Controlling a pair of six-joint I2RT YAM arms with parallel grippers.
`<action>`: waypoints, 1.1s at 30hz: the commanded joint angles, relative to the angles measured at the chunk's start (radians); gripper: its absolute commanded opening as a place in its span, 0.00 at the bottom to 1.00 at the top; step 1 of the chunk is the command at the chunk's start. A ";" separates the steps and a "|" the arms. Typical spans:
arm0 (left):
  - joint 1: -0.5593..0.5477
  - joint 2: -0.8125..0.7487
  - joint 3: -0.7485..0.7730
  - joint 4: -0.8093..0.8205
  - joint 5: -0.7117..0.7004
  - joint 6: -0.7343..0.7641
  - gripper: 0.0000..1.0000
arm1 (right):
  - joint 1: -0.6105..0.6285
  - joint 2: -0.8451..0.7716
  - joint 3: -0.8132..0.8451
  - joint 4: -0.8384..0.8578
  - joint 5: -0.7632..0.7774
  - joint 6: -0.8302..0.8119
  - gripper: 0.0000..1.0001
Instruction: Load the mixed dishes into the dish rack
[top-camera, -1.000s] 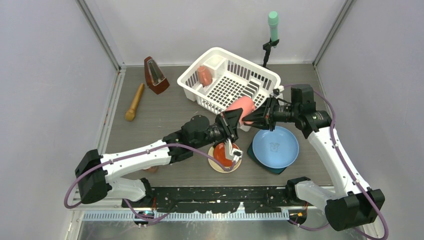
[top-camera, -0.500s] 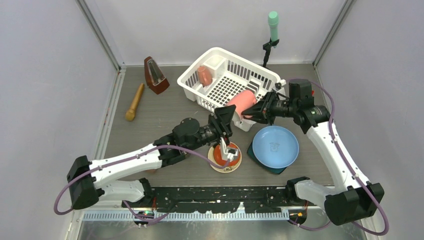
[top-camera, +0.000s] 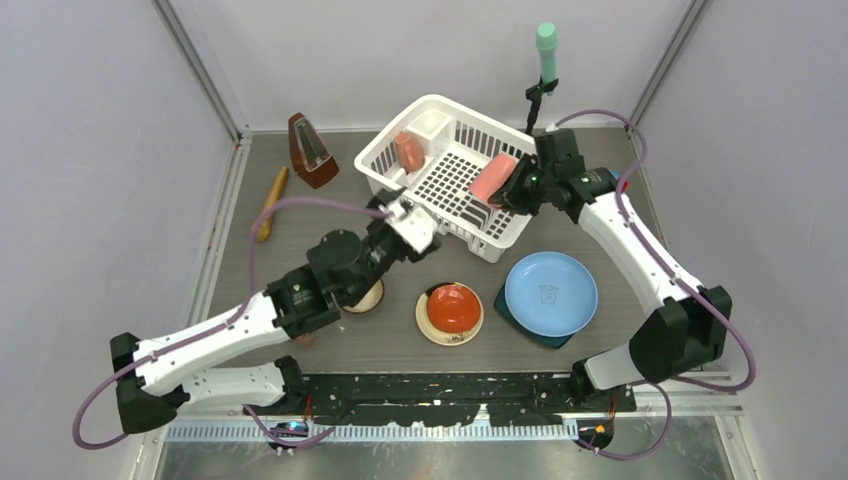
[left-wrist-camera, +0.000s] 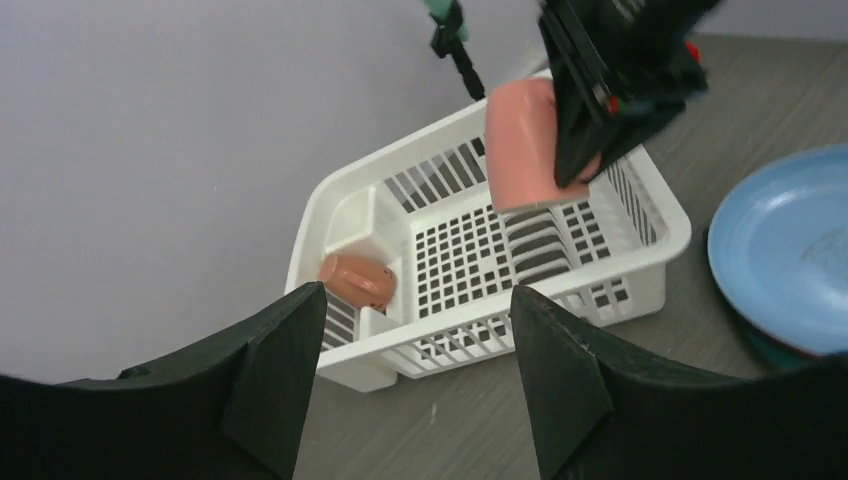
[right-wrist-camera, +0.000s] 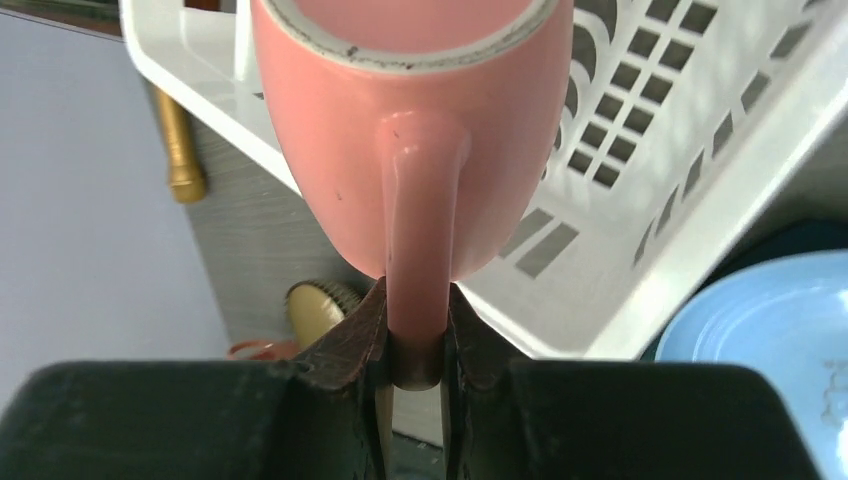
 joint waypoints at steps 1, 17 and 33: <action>0.064 0.100 0.283 -0.454 -0.230 -0.673 0.75 | 0.077 0.052 0.119 0.220 0.243 -0.133 0.00; 0.610 0.368 0.474 -0.805 0.420 -1.384 0.88 | 0.091 0.275 0.191 0.393 0.325 -0.429 0.00; 0.817 0.432 0.349 -0.663 0.809 -1.558 1.00 | 0.187 0.113 -0.080 0.394 0.253 -0.385 0.00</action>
